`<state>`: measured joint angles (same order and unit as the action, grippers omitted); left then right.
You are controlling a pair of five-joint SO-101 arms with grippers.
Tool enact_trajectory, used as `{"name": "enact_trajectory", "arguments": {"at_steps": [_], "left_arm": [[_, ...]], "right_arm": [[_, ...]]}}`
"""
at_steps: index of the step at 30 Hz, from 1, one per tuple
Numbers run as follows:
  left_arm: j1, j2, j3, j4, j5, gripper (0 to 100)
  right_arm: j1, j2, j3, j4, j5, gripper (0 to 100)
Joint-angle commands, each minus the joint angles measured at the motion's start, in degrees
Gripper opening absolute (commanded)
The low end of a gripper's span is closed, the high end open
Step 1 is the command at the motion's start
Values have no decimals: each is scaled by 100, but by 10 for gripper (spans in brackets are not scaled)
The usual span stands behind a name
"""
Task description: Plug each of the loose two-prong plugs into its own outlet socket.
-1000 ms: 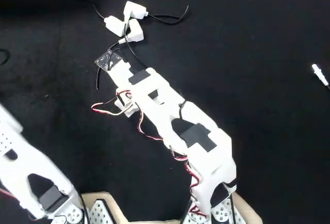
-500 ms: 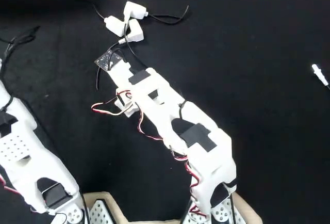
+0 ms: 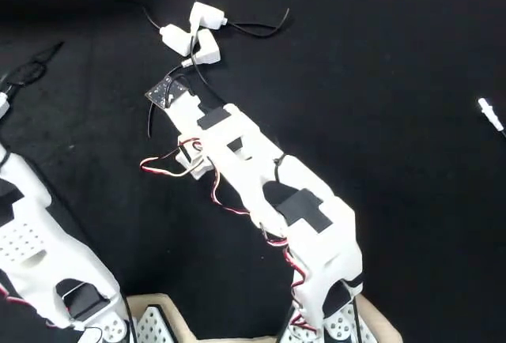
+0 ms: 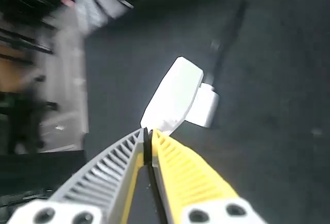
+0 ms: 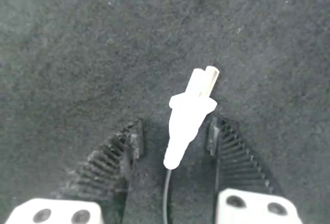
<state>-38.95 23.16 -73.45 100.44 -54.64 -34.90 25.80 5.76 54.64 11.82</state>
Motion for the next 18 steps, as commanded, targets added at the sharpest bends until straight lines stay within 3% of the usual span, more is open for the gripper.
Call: {"name": "enact_trajectory", "arguments": {"at_steps": [1,6,12,18], "left_arm": [[347,-1178,866,62,369,27],[593,-2884,2668,62,492,27],[637,-4554,6264,-26,158,27],[804,-6295,9156,-1767,158,27]], "right_arm": [[193,-189,-57,-26,-35,237],[255,-286,22,-53,-35,237],[273,-295,13,202,-35,237],[255,-277,22,220,-35,237]]}}
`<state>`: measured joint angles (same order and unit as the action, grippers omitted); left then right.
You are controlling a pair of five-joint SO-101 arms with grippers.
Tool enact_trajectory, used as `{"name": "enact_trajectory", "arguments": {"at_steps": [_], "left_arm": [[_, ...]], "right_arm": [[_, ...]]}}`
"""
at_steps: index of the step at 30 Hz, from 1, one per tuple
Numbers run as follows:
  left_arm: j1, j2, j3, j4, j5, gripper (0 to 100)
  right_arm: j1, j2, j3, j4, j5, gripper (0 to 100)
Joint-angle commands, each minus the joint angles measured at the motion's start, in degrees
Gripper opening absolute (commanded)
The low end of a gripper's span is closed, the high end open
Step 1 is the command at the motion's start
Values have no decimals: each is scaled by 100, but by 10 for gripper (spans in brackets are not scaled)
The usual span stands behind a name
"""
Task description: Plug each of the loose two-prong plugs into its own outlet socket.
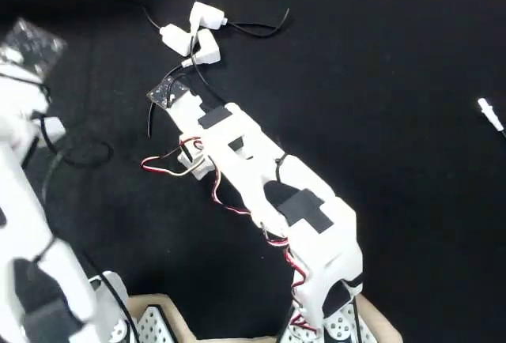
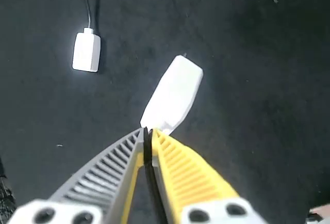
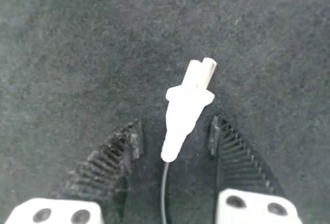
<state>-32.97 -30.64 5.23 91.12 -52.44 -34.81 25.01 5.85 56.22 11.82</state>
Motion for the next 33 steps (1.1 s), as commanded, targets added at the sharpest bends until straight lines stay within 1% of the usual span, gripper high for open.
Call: {"name": "enact_trajectory", "arguments": {"at_steps": [1,3,4,8,11,15,19,26,29,33], "left_arm": [[356,-1196,1701,-1090,-62,27],[646,-1741,2369,-1415,-26,27],[840,-2013,2677,-1538,105,27],[1578,-2857,3679,-1723,976,27],[1886,-3305,4251,-1723,1459,27],[1991,-3631,4910,-1741,1688,27],[2220,-3710,5622,-2031,1908,27],[2738,-3710,6114,-2154,1925,37],[2615,-3675,6211,-2514,1934,82],[2246,-3666,6695,-3279,1934,185]], "right_arm": [[246,-198,13,62,-35,237],[237,-189,13,53,-35,237],[237,-189,13,62,-35,237],[246,-189,22,62,-35,237],[237,-189,22,44,-35,237],[237,-180,22,35,-35,237],[237,-180,13,26,-35,237],[237,-180,13,26,-18,237],[229,-171,4,26,-9,239],[211,-171,-4,18,18,240]]}}
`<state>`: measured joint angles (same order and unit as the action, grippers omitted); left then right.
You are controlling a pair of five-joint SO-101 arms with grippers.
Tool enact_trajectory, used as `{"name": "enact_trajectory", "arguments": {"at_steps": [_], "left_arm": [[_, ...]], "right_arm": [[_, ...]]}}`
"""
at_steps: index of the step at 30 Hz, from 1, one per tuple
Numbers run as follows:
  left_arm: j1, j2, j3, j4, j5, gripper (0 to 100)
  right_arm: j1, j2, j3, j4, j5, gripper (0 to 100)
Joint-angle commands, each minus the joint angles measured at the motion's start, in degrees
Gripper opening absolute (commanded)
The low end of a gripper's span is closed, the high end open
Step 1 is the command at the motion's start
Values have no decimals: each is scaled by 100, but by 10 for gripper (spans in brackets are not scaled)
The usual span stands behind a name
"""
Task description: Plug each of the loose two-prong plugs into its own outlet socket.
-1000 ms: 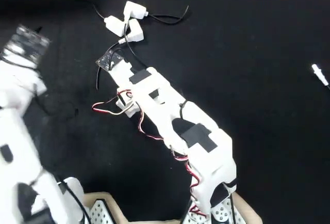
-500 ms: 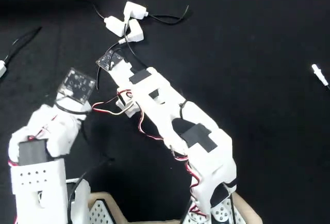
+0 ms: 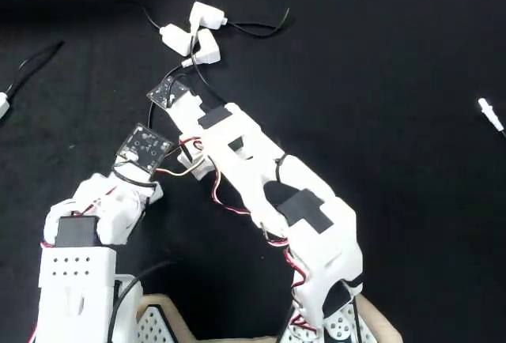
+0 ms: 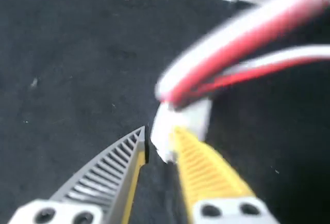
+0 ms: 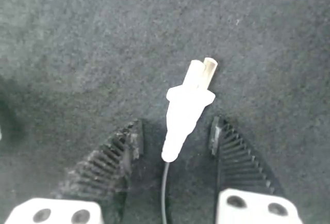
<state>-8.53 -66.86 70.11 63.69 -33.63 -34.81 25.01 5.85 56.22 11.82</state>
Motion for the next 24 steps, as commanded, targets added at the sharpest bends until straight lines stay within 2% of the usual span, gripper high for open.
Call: {"name": "enact_trajectory", "arguments": {"at_steps": [1,7,12,15,19,24], "left_arm": [[-277,-44,330,-730,53,202],[-884,-44,497,-1574,18,217],[-945,-88,435,-1530,18,218],[-673,-88,40,-765,18,218],[110,-97,-488,668,53,218],[303,-70,-1077,1530,343,218]], "right_arm": [[176,-171,-4,18,18,240],[123,-171,13,-79,18,240],[123,-171,13,-88,18,240],[123,-171,13,-88,18,240],[123,-171,13,-88,18,240],[123,-171,13,-88,18,240]]}}
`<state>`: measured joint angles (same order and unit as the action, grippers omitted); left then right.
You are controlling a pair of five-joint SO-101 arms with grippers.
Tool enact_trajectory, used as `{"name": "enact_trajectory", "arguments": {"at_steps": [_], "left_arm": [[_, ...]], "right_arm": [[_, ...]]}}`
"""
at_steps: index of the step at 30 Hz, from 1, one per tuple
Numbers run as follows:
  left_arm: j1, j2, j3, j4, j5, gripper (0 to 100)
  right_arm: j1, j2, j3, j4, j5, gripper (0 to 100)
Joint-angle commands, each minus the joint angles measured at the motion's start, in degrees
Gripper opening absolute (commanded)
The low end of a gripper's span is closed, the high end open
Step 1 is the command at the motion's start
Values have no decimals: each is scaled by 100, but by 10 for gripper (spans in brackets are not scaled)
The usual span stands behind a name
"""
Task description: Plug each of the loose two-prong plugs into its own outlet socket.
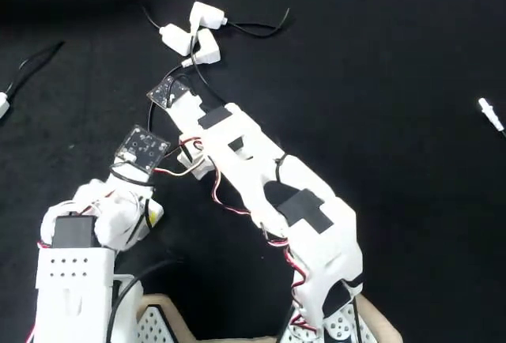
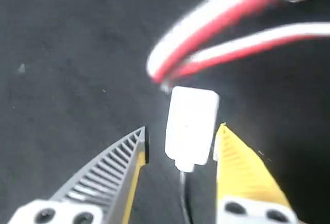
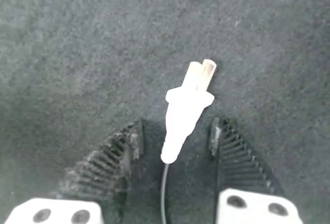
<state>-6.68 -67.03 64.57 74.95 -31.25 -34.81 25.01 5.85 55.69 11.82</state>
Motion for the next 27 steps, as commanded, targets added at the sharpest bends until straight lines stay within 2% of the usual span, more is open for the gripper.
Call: {"name": "enact_trajectory", "arguments": {"at_steps": [1,5,8,17,20,24,27], "left_arm": [[127,-18,-567,501,105,218],[119,-9,-242,563,35,227],[110,-9,198,501,-264,288],[101,0,840,-519,-316,303],[-233,0,1226,-897,-563,302],[-901,-9,1534,-1275,-1248,232],[-1059,-26,1525,-1301,-1380,157]], "right_arm": [[123,-171,13,-35,18,240],[123,-171,22,-26,18,240],[123,-171,22,-26,18,240],[114,-171,22,-35,18,240],[114,-171,22,-35,18,240],[114,-171,22,-35,18,240],[114,-171,22,-35,18,240]]}}
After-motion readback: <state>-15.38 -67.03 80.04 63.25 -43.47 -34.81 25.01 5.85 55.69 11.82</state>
